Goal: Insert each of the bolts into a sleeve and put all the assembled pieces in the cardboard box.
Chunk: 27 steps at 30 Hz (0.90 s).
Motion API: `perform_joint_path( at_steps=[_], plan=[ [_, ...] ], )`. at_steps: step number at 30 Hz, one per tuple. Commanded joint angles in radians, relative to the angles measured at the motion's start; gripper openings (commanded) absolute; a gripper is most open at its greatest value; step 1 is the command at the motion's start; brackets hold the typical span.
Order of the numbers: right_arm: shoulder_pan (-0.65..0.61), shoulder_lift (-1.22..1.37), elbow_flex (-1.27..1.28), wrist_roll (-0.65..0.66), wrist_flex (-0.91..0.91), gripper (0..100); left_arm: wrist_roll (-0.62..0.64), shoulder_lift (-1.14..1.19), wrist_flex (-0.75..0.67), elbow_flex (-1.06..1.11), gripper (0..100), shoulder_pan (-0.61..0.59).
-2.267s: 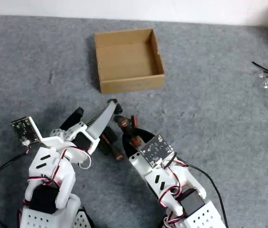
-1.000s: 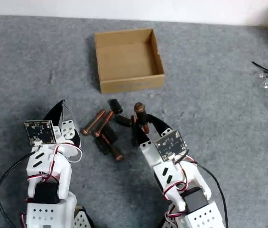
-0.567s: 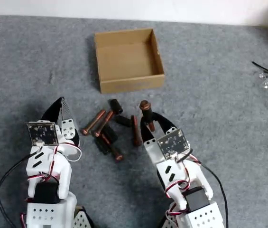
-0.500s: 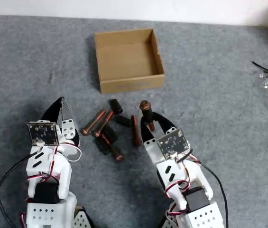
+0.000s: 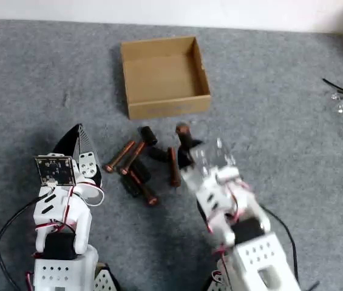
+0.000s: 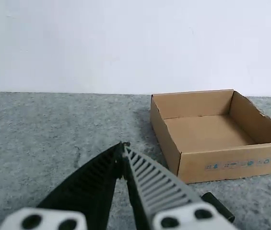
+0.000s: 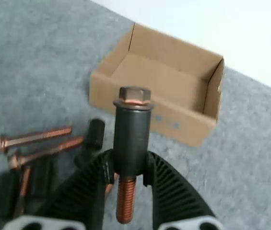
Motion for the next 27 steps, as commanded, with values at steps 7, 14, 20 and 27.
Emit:
perform_joint_path(
  at_steps=[7,14,20,27],
  plan=[
    [0.067,0.886,-0.885,0.005,0.021,0.5,-0.009,0.001,-0.018,0.022,1,-0.008],
    [0.107,1.328,-1.449,0.005,0.246,0.5,-0.009,0.002,-0.017,0.022,1,-0.008],
    [0.150,1.570,-1.793,0.005,0.369,0.5,-0.009,0.002,-0.017,0.022,1,-0.008],
    [0.168,1.788,-2.009,0.005,0.479,0.5,-0.009,0.002,-0.017,0.022,1,-0.008]
  ],
)
